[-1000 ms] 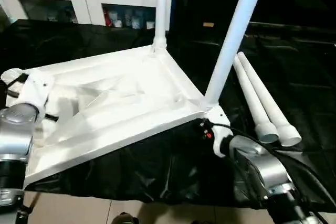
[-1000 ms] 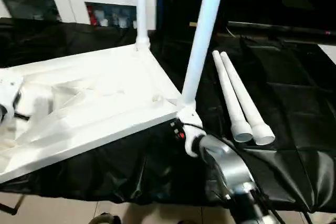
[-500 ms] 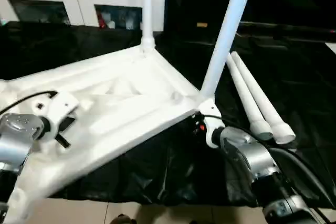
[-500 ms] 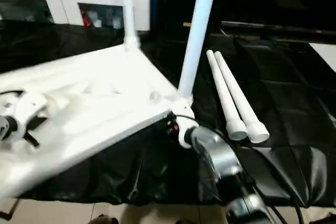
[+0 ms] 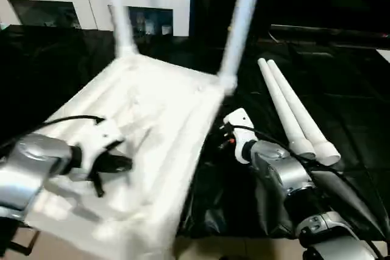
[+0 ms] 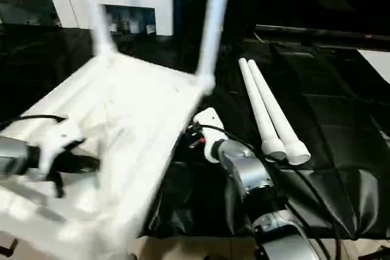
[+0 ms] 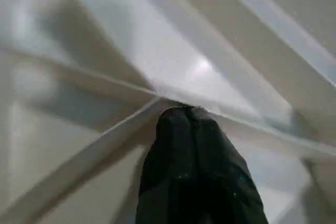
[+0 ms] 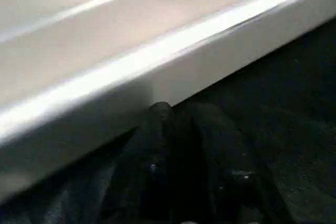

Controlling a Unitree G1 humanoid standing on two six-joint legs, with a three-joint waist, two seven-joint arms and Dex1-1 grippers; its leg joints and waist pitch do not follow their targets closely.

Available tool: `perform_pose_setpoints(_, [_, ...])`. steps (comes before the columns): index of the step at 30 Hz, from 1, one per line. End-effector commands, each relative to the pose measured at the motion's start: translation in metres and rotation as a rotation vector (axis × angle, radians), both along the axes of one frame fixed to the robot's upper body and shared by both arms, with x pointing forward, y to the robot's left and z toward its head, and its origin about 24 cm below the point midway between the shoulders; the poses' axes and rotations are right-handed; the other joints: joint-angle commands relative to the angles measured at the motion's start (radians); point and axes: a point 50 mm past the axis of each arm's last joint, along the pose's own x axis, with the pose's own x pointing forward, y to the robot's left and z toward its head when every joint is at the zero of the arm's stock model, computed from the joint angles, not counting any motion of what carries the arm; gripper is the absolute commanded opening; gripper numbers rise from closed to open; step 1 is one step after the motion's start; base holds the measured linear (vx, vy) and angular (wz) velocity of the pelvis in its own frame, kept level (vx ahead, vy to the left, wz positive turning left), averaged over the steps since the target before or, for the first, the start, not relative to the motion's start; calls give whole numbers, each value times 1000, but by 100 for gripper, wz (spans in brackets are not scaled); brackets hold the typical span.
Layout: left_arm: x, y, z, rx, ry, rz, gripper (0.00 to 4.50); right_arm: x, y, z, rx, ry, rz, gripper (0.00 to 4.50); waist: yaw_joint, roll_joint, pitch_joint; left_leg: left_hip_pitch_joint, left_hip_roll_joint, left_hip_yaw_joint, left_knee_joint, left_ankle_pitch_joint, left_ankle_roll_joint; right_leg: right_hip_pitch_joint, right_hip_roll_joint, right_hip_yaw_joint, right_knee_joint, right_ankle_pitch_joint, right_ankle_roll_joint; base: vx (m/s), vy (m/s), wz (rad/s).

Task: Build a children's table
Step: Rotate table base

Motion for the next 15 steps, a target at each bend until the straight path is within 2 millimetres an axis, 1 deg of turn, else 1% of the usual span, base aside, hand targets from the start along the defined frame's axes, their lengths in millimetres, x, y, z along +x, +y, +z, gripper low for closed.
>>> perform_pose_setpoints(1, [9,-20,-1,-14,-53,-43,0,1,22,11,35,-52,89,46,-1,13,-64,30,15,-13,-81,-388,-71,30,-37,31,-70,-371,-161,0,0,0])
perform_pose_setpoints(2, [13,-22,-3,-8,-69,-34,0,1,23,11,34,-54,91,37,-1,14,-64,32,16,-12,-82,-391,-70,29,-38,33,-72,-377,-159,0,0,0])
perform_pose_setpoints(3, [21,-26,-5,-9,-101,-10,0,2,24,11,41,-61,94,19,-1,12,-64,30,14,-14,-82,-396,-69,29,-37,31,-74,-393,-150,0,0,0])
perform_pose_setpoints(5, [33,-32,-6,-18,-146,32,0,4,24,13,48,-74,85,10,-2,12,-64,31,13,-14,-82,-408,-71,27,-36,30,-77,-417,-141,0,0,0])
perform_pose_setpoints(6, [46,-39,-5,-30,-203,85,0,6,23,16,60,-91,76,4,-3,3,-63,31,13,-12,-81,-416,-69,26,-37,30,-84,-438,-132,0,0,0])
perform_pose_setpoints(7, [50,-41,-5,-31,-219,102,0,7,22,18,62,-96,71,4,-1,6,-63,30,11,-15,-79,-414,-70,28,-36,28,-82,-444,-124,0,0,0])
perform_pose_setpoints(8, [55,-43,-4,-31,-237,121,0,8,21,19,66,-101,64,4,3,7,-68,34,13,-16,-79,-405,-69,28,-39,29,-81,-437,-122,0,0,0])
perform_pose_setpoints(9, [62,-45,-5,-31,-259,155,0,9,18,21,63,-111,55,4,0,8,-65,28,12,-17,-80,-401,-66,29,-37,27,-80,-432,-124,0,0,0])
perform_pose_setpoints(10, [67,-46,-5,-30,-274,181,0,10,16,23,61,-119,48,4,2,6,-68,29,10,-16,-77,-401,-66,29,-36,26,-82,-435,-117,0,0,0])
perform_pose_setpoints(11, [71,-46,-5,-12,-298,199,0,11,14,24,55,-130,38,4,2,6,-68,29,10,-16,-77,-401,-66,29,-36,26,-82,-435,-117,0,0,0])
perform_pose_setpoints(12, [79,-46,-6,2,-329,237,0,13,10,29,59,-148,13,4,1,3,-65,28,9,-15,-78,-403,-58,27,-34,25,-87,-439,-112,0,0,0])
perform_pose_setpoints(13, [81,-45,-7,4,-336,245,0,13,9,29,60,-151,8,4,4,3,-69,30,10,-16,-76,-403,-59,28,-36,25,-85,-439,-110,0,0,0])
perform_pose_setpoints(14, [86,-45,-8,21,-364,272,0,14,6,32,65,-165,-10,4,3,2,-68,27,10,-16,-77,-395,-55,29,-36,25,-86,-434,-111,0,0,0])
perform_pose_setpoints(15, [90,-44,-8,43,-391,289,0,15,3,35,66,-177,-25,4,4,4,-69,25,10,-17,-78,-390,-54,31,-36,24,-87,-432,-104,0,0,0])
